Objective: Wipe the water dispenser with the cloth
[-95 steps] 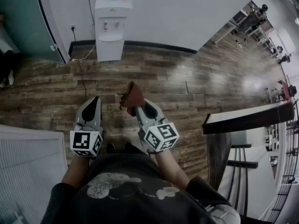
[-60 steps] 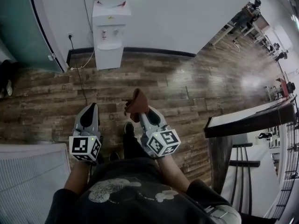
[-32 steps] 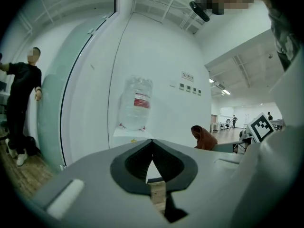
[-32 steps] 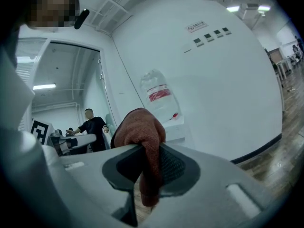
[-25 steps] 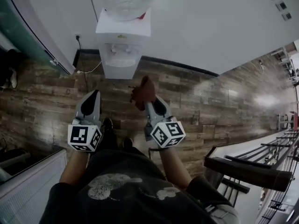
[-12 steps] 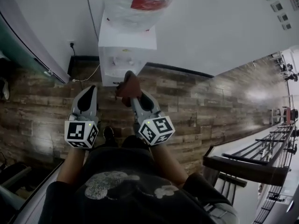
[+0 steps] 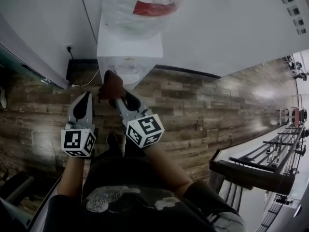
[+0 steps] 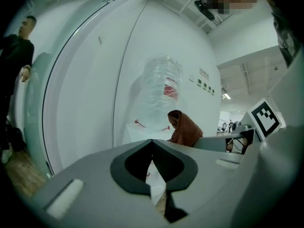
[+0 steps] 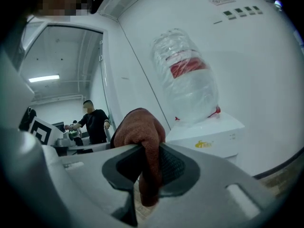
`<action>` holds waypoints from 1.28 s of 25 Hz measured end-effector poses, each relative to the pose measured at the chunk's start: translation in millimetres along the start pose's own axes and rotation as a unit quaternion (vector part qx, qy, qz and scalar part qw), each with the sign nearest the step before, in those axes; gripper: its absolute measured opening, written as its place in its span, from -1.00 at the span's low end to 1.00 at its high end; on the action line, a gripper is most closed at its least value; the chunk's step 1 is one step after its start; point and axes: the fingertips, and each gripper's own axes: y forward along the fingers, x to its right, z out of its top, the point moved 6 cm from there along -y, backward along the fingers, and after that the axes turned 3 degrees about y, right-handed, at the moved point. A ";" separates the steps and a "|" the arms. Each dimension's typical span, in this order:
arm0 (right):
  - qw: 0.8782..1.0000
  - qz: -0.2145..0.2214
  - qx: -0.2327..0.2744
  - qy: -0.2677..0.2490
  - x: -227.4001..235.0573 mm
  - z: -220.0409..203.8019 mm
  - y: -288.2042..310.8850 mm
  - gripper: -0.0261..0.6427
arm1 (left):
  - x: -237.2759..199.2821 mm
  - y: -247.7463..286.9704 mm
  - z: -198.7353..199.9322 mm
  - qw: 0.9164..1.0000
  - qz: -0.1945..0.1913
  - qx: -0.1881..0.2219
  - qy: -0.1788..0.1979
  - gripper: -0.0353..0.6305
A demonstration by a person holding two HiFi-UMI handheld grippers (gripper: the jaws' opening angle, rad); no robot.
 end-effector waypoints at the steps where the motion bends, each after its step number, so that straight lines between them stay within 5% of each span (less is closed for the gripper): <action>1: 1.000 0.000 0.000 0.002 2.5 0.2 10.4 -0.74 | -4.6 5.4 0.2 1.000 0.008 0.000 0.001 -0.84; 17: 0.999 0.021 -0.023 0.029 36.2 -25.3 144.9 -0.74 | -57.3 63.6 -26.3 0.998 0.066 -0.021 -0.004 -0.84; 32: 0.998 -0.001 0.027 0.064 76.7 -18.8 129.7 -0.73 | -56.3 102.5 -57.5 0.997 0.057 -0.043 -0.022 -0.84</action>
